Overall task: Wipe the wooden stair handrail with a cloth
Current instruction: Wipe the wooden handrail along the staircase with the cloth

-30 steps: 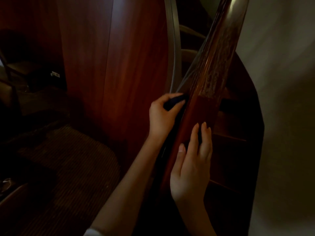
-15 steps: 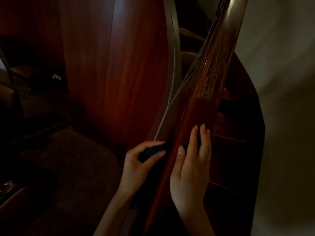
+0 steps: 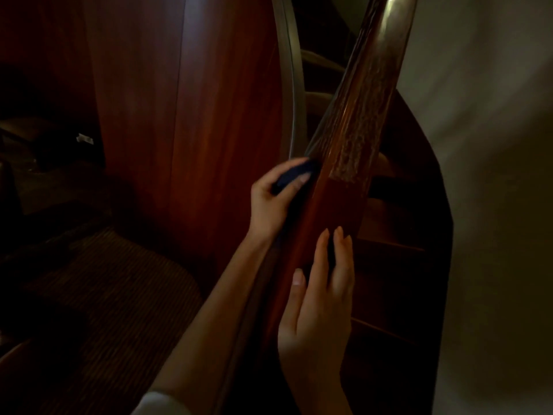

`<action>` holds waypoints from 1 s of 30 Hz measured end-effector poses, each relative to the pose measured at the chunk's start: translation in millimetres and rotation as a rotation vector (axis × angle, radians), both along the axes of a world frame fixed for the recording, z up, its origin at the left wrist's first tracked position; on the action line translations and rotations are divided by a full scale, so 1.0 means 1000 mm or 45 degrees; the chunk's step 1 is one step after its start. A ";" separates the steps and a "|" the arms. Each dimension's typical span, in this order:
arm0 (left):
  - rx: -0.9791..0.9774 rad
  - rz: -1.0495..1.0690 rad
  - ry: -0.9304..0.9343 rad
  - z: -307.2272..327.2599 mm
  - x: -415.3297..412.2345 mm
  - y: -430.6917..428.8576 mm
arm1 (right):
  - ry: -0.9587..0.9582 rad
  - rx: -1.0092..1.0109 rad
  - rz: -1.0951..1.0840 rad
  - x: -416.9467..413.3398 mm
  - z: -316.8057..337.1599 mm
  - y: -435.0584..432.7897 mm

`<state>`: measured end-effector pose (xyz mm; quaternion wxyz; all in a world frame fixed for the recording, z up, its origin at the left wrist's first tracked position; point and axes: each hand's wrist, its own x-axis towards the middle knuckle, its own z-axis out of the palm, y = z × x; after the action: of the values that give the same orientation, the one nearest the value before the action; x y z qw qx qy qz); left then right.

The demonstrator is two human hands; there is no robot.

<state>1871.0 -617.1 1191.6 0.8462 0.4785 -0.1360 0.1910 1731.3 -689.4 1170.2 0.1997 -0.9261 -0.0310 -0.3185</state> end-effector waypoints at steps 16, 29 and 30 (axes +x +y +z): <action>0.375 -0.114 -0.063 -0.059 -0.094 0.048 | 0.051 -0.014 0.000 -0.002 0.002 0.002; 0.421 0.144 -0.098 0.015 -0.019 0.014 | 0.005 0.015 0.030 -0.001 0.000 0.000; 0.454 0.143 -0.117 0.013 -0.029 0.017 | 0.014 0.019 0.019 0.000 0.000 0.001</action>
<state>1841.8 -599.9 1204.4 0.7289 0.6186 -0.1793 0.2322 1730.9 -688.4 1170.3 0.2091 -0.9262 -0.0344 -0.3120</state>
